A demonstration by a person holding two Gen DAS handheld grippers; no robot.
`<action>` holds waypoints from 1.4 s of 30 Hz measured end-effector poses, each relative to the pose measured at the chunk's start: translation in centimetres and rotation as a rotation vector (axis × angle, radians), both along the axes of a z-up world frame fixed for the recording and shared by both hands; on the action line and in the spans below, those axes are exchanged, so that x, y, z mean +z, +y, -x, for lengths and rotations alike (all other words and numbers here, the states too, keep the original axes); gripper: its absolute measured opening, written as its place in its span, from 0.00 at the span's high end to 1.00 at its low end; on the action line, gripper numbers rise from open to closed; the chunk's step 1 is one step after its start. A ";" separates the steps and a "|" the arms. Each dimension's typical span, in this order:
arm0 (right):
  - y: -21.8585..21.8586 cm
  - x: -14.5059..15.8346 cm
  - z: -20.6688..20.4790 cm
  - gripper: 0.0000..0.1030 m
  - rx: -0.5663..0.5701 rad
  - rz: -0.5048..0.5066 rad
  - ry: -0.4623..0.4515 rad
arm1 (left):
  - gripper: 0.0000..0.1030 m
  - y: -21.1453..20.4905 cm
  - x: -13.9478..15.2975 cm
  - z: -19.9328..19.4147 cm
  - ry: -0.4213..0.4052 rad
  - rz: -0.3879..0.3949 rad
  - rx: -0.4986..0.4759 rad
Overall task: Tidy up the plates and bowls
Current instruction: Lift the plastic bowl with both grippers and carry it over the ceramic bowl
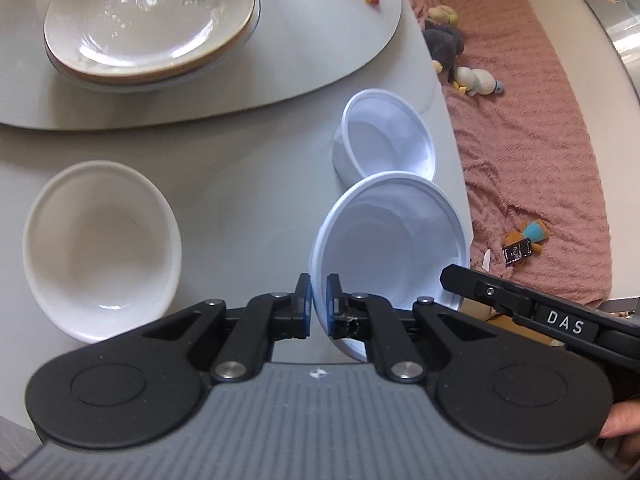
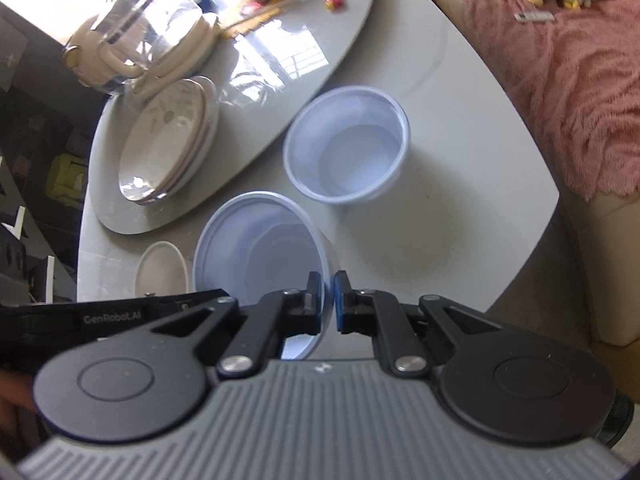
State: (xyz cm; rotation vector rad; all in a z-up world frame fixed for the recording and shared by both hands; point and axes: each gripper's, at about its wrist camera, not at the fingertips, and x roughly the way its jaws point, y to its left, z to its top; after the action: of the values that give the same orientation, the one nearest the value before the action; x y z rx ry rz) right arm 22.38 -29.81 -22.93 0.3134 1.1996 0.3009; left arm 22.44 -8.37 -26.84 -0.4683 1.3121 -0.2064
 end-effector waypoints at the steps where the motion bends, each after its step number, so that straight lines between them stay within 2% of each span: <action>1: 0.1 0.4 0.0 0.91 -0.003 -0.007 -0.003 | 0.92 0.3 0.3 0.0 -0.007 0.005 0.001; 10: 1.2 2.5 0.4 0.91 -0.031 -0.023 -0.021 | 0.92 2.8 3.1 0.7 -0.047 0.042 -0.001; 24: 6.1 3.8 0.2 0.91 0.031 -0.019 -0.047 | 0.92 8.2 4.2 1.8 -0.067 0.065 0.056; 35: 11.3 3.6 -0.9 0.91 0.111 0.011 -0.021 | 0.92 13.0 3.8 2.2 -0.074 0.054 0.132; 42: 14.4 2.4 -1.7 0.90 0.153 0.011 0.020 | 0.92 16.1 3.0 2.8 -0.055 0.046 0.191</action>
State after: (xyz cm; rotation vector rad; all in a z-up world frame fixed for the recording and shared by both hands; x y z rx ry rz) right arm 24.11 -15.42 -20.52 0.2154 1.2466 0.4240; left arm 19.60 7.69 -23.80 -0.6188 1.2026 -0.0899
